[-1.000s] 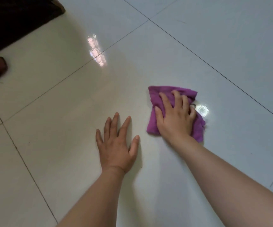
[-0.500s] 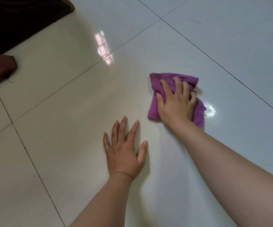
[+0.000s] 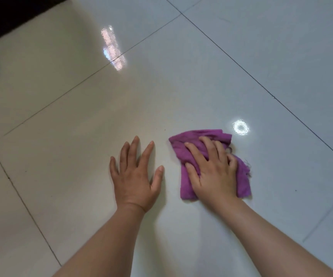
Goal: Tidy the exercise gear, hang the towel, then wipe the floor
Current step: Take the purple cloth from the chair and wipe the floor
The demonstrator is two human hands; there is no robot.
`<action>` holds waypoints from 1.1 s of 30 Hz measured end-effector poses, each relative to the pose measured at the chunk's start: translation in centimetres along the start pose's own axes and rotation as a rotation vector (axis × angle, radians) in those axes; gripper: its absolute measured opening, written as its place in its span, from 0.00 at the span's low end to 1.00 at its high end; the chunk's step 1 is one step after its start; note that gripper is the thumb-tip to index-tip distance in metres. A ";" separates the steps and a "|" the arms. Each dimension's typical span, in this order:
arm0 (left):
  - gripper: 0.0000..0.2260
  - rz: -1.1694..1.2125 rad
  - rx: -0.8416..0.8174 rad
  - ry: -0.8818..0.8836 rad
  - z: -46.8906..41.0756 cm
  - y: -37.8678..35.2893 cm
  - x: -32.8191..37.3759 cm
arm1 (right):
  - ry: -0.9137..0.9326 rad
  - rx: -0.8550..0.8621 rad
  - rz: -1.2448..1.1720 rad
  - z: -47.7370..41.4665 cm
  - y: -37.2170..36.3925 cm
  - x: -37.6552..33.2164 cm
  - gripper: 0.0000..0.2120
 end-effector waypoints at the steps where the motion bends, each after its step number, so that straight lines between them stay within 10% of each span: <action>1: 0.27 0.004 0.002 0.001 0.0 0.0 0.0 | -0.025 0.015 -0.005 -1.0 0.2 0.1 0.23; 7: 0.28 0.005 -0.008 0.004 0.1 -0.1 -0.1 | -0.192 0.076 -0.041 -8.0 0.3 -0.4 0.25; 19: 0.29 0.017 -0.033 0.017 0.0 0.0 0.0 | -0.263 0.062 -0.003 12.9 1.0 5.1 0.22; 33: 0.25 -0.050 -0.013 -0.186 1.0 0.5 3.8 | -0.316 0.084 0.011 13.6 1.0 6.6 0.22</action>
Point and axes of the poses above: each hand's wrist, its own z-axis away from the middle knuckle, its own y-axis out of the back of the hand, x = y × z, the point moved 8 cm from there along -z, towards the middle knuckle, and after that the axes turned 2 degrees about x, right-handed, at the moved point
